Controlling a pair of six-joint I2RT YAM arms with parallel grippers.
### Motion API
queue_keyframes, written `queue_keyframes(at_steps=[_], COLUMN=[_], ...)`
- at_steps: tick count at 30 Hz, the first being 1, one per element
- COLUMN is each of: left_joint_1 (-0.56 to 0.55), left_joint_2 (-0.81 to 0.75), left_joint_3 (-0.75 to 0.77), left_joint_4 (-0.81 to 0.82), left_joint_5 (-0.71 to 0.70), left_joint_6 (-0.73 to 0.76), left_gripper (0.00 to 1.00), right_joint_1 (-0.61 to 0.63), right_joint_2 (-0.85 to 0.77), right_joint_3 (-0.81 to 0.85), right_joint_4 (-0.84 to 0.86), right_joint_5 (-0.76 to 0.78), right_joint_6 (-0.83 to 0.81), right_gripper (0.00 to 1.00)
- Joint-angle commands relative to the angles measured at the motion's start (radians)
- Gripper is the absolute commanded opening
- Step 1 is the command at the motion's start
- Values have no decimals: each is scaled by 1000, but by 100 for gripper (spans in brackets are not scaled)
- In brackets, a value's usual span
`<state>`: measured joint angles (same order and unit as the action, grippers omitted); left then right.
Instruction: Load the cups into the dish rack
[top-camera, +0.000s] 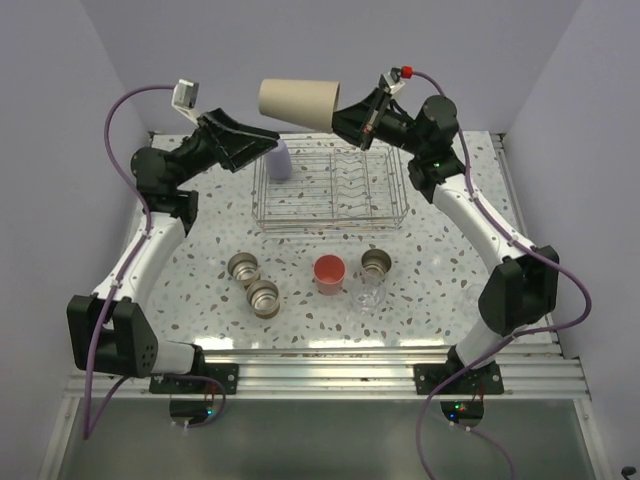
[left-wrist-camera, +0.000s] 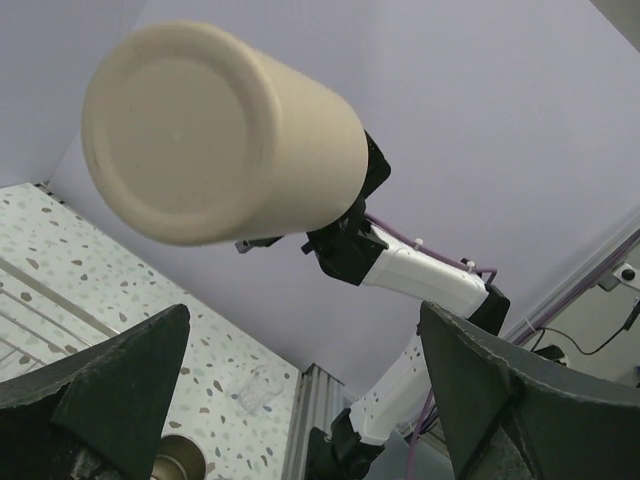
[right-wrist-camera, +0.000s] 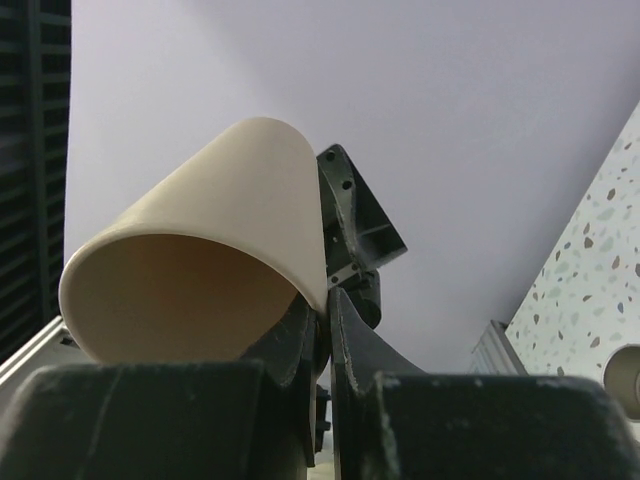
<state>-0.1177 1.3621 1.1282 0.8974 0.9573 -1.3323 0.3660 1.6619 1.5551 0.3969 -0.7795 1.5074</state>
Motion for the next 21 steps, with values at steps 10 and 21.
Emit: queue_keyframes(at_steps=[10,21], left_joint_1=[7,7], left_joint_2=[86,92], left_joint_3=[104,127], left_joint_4=[26,28], left_joint_5=[-124,-167], left_joint_6=[13,2], left_gripper=[100,97], right_joint_1=[68,80], right_joint_2=[-88,-93], right_joint_3=[-47,-81], right_joint_4=[13,-47], right_joint_5=[-20,-29], right_joint_6=[-24,-79], right_gripper=[0,0])
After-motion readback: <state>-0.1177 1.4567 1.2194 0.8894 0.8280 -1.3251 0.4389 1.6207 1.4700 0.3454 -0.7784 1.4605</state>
